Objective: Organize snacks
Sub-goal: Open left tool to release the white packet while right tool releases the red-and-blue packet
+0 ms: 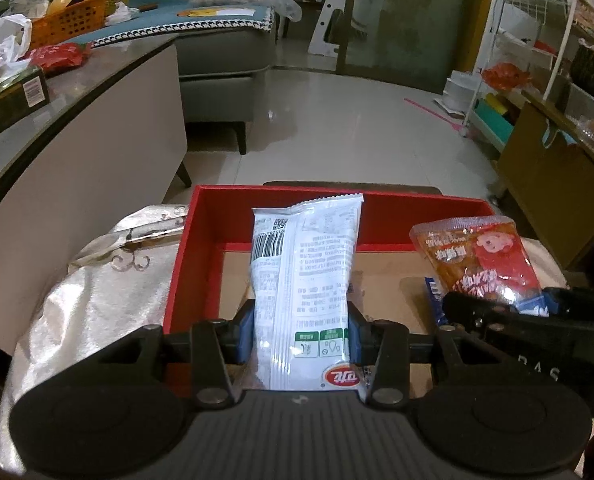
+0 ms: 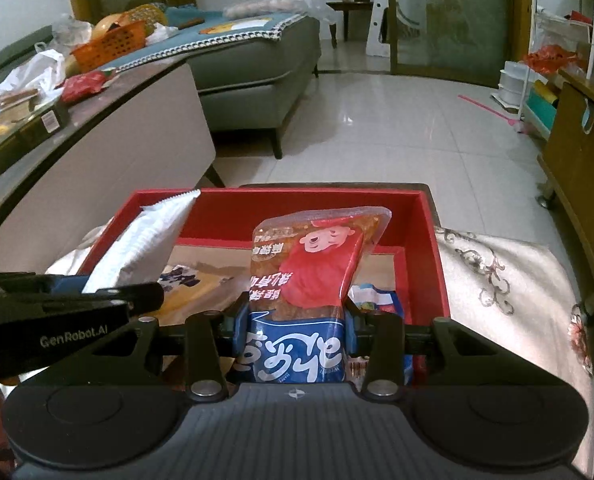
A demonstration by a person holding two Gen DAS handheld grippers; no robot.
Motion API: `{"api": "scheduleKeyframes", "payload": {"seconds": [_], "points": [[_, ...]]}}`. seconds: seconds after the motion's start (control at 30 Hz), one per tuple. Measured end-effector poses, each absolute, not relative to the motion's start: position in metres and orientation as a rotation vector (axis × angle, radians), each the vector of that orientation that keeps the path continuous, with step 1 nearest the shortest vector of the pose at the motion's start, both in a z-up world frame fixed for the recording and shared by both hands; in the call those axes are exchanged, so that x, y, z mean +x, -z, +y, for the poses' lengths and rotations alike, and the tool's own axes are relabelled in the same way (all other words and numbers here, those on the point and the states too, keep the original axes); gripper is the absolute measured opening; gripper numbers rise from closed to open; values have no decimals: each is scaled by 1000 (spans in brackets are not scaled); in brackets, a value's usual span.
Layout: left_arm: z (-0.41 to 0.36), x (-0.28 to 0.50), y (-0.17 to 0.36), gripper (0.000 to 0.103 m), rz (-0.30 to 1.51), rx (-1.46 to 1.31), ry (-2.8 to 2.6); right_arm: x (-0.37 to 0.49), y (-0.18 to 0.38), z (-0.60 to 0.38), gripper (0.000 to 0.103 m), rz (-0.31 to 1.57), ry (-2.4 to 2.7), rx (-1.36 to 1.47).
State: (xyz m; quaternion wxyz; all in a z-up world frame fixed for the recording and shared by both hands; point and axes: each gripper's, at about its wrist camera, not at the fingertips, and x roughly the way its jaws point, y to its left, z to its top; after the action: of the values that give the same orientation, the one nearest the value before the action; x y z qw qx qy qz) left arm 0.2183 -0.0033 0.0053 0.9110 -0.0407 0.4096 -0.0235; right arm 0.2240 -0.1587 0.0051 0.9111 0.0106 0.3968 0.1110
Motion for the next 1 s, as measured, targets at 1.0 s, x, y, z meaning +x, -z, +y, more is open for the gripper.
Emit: {"api": "scheduleKeyframes", "payload": {"seconds": [1.0], "points": [[-11,224,6,54,894,-17,18,245,18,-151,67,871,-187,-52]]}}
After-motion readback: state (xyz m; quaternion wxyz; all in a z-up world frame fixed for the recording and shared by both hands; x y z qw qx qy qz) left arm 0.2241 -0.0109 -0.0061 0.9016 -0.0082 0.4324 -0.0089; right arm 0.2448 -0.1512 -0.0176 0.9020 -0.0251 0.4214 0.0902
